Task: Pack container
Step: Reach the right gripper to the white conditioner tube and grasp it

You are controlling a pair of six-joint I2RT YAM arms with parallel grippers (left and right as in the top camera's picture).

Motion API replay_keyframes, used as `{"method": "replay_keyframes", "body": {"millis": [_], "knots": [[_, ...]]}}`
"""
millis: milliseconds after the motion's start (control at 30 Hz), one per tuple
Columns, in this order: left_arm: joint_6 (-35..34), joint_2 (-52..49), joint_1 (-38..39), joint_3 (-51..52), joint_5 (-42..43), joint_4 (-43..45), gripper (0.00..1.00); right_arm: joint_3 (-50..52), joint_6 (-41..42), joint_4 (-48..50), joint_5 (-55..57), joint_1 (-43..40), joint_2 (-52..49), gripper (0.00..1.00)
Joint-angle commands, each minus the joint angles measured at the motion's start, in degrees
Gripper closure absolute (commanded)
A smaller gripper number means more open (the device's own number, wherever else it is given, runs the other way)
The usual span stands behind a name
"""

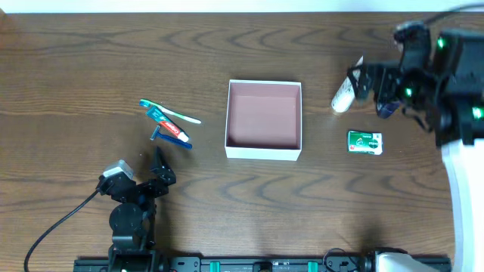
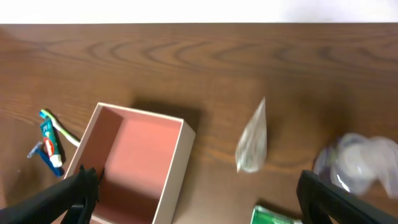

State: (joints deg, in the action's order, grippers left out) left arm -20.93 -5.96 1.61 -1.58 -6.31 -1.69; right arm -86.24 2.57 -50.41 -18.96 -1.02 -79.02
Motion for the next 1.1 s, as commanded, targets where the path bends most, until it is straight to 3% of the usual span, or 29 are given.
{"method": "replay_keyframes", "body": {"millis": [0, 200, 333, 900, 1067], "knots": [[0.6, 0.0, -0.2, 1.4, -0.3, -1.9, 0.02, -1.7, -1.8, 1.2, -1.8, 0.3, -3.5, 0.01], [0.6, 0.0, -0.2, 1.4, -0.3, -1.9, 0.02, -1.7, -0.6, 3.1, 5.3, 0.3, -9.3, 0.05], [0.6, 0.0, -0.2, 1.4, -0.3, -1.9, 0.02, -1.7, 0.9, 3.6, 10.2, 0.4, -12.1, 0.14], [0.6, 0.0, -0.2, 1.4, -0.3, -1.9, 0.02, -1.7, 3.7, 5.2, 14.5, 2.6, -21.8, 0.28], [0.6, 0.0, -0.2, 1.4, -0.3, -1.9, 0.02, -1.7, 4.3, 5.9, 14.5, 2.6, -23.8, 0.42]]}}
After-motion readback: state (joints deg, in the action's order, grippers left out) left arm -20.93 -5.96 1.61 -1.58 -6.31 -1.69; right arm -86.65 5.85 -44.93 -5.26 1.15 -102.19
